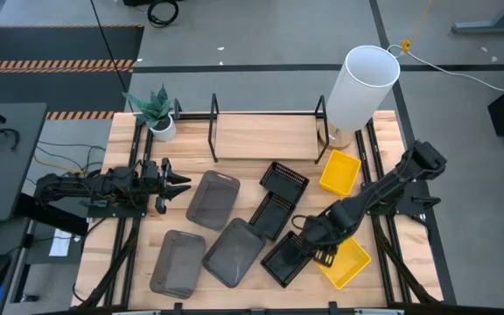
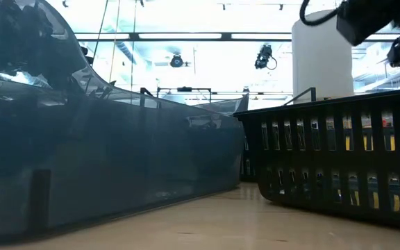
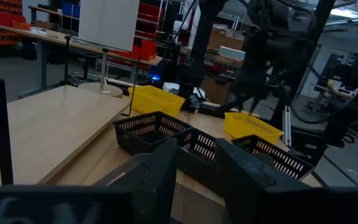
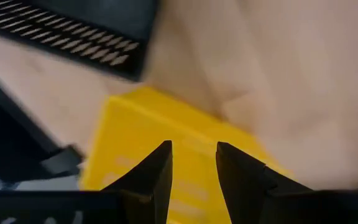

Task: Stack baskets on shelf by color
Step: Stack the bottom yellow bin on top of the top yellow bin

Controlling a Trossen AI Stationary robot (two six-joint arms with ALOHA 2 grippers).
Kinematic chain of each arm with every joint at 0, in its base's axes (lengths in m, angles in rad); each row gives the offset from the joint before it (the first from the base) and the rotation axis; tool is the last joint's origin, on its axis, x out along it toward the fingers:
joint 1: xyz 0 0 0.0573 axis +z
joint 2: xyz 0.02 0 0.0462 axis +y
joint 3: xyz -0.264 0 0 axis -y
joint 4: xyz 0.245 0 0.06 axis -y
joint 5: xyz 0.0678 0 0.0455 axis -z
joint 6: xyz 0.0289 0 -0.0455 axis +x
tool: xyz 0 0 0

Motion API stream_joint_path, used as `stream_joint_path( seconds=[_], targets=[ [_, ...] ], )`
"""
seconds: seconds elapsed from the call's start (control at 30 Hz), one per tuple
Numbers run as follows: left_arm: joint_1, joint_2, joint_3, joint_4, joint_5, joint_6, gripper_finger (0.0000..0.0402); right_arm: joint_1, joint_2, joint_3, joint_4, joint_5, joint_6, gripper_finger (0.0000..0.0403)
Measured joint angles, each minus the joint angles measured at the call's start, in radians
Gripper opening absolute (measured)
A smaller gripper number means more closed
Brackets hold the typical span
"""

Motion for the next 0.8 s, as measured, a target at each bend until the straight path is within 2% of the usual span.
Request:
stream_joint_path(
  seconds=[0.33, 0.8],
  targets=[
    [0.0, 0.0, 0.0, 0.0, 0.0, 0.0, 0.0117, 0.066, 0.154, 0.146, 0.016, -0.05, 0.097, 0.0136],
    [0.0, 0.0, 0.0, 0.0, 0.0, 0.0, 0.0117, 0.123, 0.173, 0.163, 0.018, -0.03, 0.454, 0.0221]
  ],
)
